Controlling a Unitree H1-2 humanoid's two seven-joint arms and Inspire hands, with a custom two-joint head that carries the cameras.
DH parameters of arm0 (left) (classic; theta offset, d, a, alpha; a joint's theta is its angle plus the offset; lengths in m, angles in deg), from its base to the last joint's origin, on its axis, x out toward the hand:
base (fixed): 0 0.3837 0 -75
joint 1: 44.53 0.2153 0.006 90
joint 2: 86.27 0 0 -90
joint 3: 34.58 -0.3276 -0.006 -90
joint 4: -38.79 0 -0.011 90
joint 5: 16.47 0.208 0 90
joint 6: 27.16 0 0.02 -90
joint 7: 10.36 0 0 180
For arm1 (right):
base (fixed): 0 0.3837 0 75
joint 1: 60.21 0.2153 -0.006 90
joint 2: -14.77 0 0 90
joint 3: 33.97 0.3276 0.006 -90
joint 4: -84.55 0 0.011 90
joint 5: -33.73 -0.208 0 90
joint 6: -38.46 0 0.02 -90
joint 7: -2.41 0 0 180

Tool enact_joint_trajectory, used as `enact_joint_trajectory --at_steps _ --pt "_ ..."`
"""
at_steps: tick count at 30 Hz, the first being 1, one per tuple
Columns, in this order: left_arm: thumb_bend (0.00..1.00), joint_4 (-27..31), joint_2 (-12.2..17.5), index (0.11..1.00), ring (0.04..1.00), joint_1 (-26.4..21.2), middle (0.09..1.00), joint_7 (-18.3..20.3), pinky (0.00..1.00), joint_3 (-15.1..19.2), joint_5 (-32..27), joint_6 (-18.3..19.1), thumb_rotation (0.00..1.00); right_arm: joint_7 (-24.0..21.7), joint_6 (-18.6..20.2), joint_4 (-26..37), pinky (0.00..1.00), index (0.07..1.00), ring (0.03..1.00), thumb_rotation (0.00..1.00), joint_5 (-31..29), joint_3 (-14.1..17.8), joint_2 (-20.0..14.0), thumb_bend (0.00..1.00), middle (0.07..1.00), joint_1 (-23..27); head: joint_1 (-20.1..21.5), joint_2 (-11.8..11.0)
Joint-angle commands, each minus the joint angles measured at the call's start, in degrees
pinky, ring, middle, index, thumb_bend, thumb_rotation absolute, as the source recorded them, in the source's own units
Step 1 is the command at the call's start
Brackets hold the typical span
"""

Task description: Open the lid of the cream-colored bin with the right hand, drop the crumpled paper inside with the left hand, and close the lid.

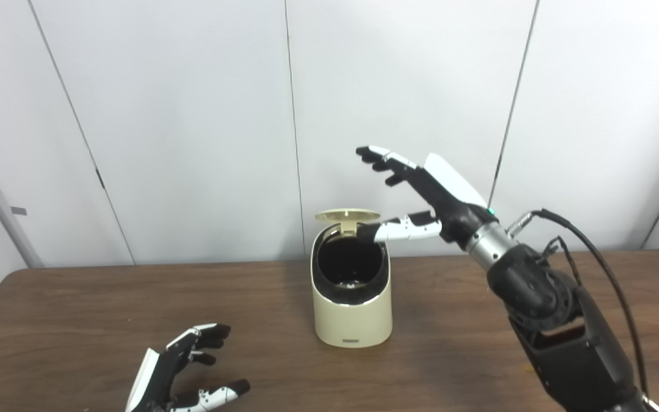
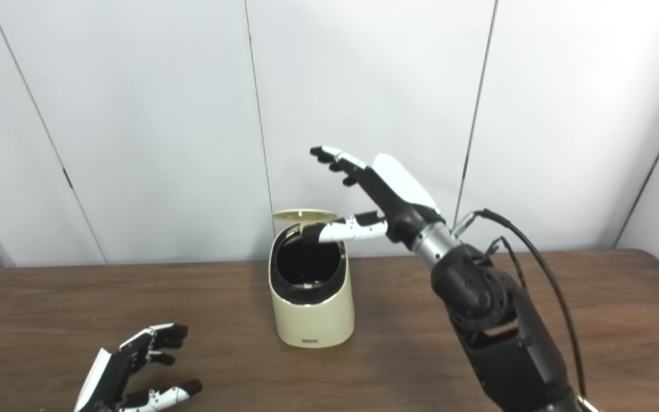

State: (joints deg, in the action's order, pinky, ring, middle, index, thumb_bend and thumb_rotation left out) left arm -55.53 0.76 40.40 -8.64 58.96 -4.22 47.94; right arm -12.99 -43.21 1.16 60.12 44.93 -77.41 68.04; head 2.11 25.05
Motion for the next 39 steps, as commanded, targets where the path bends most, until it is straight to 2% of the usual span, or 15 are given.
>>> enact_joint_trajectory --at_steps 1,9,15,32,39 --pt "0.92 -0.32 0.44 0.719 0.73 -1.3 0.742 -1.03 0.64 -0.04 -0.66 -2.51 0.25 0.08 -1.13 2.79 0.75 0.881 0.853 0.73 0.15 -0.08 -0.27 1.0 0.88 1.52 0.02 0.11" --pt "0.92 -0.03 0.35 0.721 0.729 -1.22 0.743 -1.22 0.63 -0.2 -0.33 -2.33 0.27 -2.01 -1.06 4.66 0.71 0.859 0.827 0.73 0.2 -1.47 -0.4 1.0 0.857 -0.28 -0.1 0.23" --pt "0.93 -0.05 0.26 0.72 0.725 -1.21 0.74 -1.49 0.63 -0.26 0.03 -2.3 0.27 -4.52 1.22 4.92 0.71 0.86 0.836 0.72 1.14 -2.56 -0.77 1.0 0.865 -0.78 -0.24 0.22" --pt "0.92 1.39 0.47 0.719 0.718 -0.88 0.739 -1.78 0.61 -0.62 0.61 -1.45 0.28 -9.1 2.92 4.98 0.76 0.848 0.853 0.7 2.35 -4.16 -1.97 1.0 0.863 -0.68 -0.16 0.91" --pt "0.92 2.12 0.54 0.72 0.724 -0.58 0.742 -1.53 0.62 -0.57 0.39 -0.77 0.28 -11.21 3.79 6.25 0.72 0.829 0.827 0.67 3.85 -5.67 -3.02 1.0 0.844 -1.22 -0.05 1.34"
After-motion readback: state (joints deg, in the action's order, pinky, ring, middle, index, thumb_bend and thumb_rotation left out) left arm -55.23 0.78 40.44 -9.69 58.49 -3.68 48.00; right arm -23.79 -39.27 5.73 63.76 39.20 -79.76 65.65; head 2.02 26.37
